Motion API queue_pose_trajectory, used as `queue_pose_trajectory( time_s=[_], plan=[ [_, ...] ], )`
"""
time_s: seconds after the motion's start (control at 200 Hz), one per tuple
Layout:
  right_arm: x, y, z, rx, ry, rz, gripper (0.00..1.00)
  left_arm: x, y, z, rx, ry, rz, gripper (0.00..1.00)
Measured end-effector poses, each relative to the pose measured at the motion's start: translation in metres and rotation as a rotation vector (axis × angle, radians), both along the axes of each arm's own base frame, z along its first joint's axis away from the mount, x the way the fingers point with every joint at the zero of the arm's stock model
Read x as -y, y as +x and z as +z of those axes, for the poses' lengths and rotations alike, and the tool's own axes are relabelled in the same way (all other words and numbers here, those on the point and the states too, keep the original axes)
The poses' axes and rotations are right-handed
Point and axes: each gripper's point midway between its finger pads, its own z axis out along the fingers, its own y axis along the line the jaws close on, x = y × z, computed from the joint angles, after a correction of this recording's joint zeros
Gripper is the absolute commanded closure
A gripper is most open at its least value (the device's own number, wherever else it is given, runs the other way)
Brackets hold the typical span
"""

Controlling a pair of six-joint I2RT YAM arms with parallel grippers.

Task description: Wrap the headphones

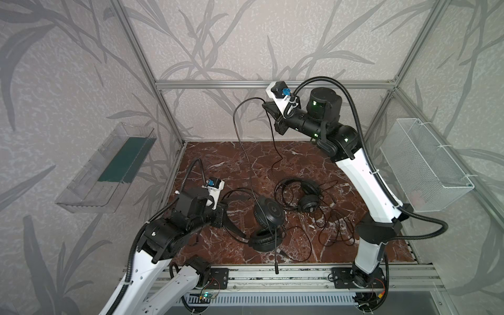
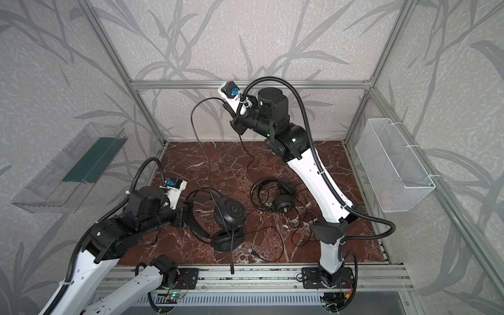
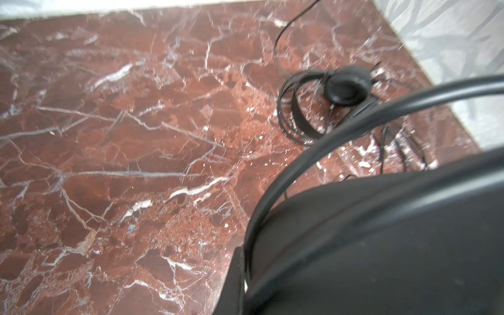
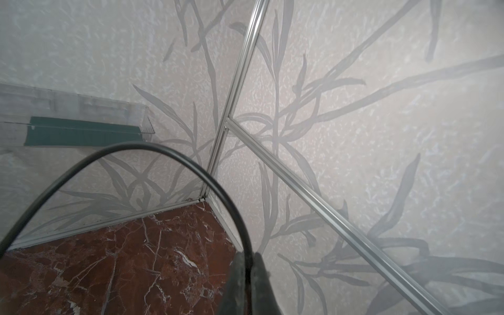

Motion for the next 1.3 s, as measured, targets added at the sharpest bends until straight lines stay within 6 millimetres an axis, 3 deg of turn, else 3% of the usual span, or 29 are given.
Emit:
queue_pose_trajectory(
  time_s=[0.11, 0.265, 0.585, 0.905, 0.994, 1.084, 1.219, 1.304],
  plan=[
    [-0.004, 0.036, -0.049, -0.121, -0.040, -0.031, 1.00, -0.001, -0.007, 0.044, 0.096, -0.077, 0.001, 1.00],
    [-0.009, 0.057, -0.097, -0.256, -0.054, -0.034, 1.00, 0.001, -0.022, 0.088, 0.179, -0.199, -0.021, 1.00],
    [-0.028, 0.066, -0.141, -0.399, -0.013, 0.005, 1.00, 0.018, -0.016, 0.090, 0.107, -0.296, -0.031, 1.00],
    [-0.032, 0.061, -0.270, -0.661, -0.050, -0.016, 1.00, 0.025, 0.011, 0.086, 0.038, -0.343, 0.065, 1.00],
    [-0.030, 0.053, -0.293, -0.707, -0.037, -0.011, 1.00, 0.024, 0.020, 0.087, 0.019, -0.329, 0.108, 1.00],
    [-0.028, 0.042, -0.309, -0.736, -0.016, 0.007, 0.93, 0.021, 0.029, 0.094, 0.022, -0.321, 0.149, 1.00],
    [-0.025, 0.026, -0.322, -0.737, 0.029, 0.051, 0.62, 0.013, 0.031, 0.108, 0.051, -0.338, 0.199, 1.00],
    [-0.021, 0.016, -0.330, -0.732, 0.049, 0.071, 0.53, 0.009, 0.028, 0.120, 0.067, -0.350, 0.213, 1.00]
  ],
)
